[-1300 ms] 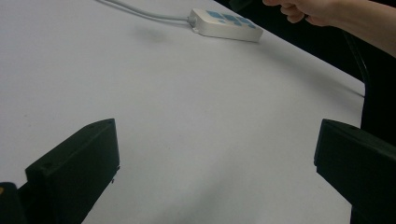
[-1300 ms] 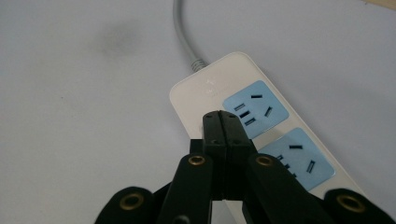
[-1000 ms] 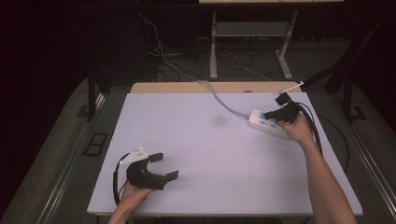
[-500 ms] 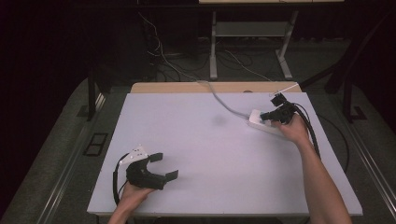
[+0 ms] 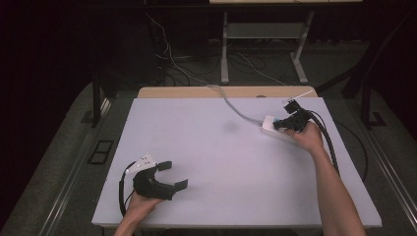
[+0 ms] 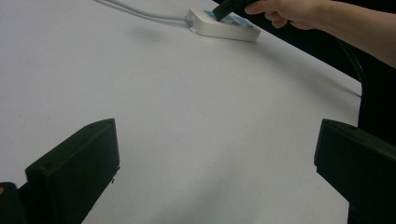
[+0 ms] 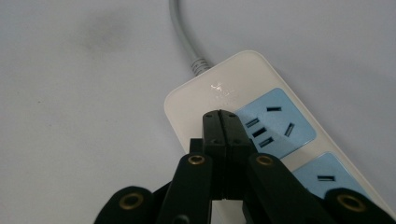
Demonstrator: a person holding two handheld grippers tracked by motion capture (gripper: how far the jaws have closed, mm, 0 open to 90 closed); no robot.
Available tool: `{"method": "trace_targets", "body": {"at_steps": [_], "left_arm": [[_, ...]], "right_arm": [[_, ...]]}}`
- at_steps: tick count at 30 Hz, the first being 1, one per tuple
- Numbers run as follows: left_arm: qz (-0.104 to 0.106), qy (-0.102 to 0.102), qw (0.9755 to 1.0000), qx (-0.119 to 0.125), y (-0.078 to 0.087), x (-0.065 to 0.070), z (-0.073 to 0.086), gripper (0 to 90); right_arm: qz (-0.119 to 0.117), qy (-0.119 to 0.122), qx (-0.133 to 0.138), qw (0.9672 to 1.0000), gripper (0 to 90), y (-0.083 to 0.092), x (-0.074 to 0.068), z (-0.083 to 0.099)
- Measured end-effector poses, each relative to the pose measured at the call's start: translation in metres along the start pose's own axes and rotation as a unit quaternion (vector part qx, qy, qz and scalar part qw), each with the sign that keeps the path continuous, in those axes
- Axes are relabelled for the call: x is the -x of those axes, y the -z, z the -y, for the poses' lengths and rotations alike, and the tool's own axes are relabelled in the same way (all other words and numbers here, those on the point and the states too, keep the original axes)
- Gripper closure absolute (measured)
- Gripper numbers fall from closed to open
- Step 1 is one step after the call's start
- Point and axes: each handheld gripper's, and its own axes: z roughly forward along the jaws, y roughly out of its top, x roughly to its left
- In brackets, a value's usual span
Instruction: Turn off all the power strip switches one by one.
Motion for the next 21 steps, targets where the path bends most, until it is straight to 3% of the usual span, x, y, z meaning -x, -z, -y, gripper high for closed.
{"method": "trace_targets", "body": {"at_steps": [10,21], "left_arm": [[0.0,-0.003,1.0,0.0,0.0005,0.0011,-0.0003,0.0],[-0.002,-0.002,1.0,-0.001,0.0009,0.0005,-0.0004,0.0]], "right_arm": [[-0.009,-0.009,0.025,0.9996,90.0,0.0,0.0028,0.0073],[-0.008,-0.006,0.028,0.9996,90.0,-0.0007,0.0021,0.0092]]}}
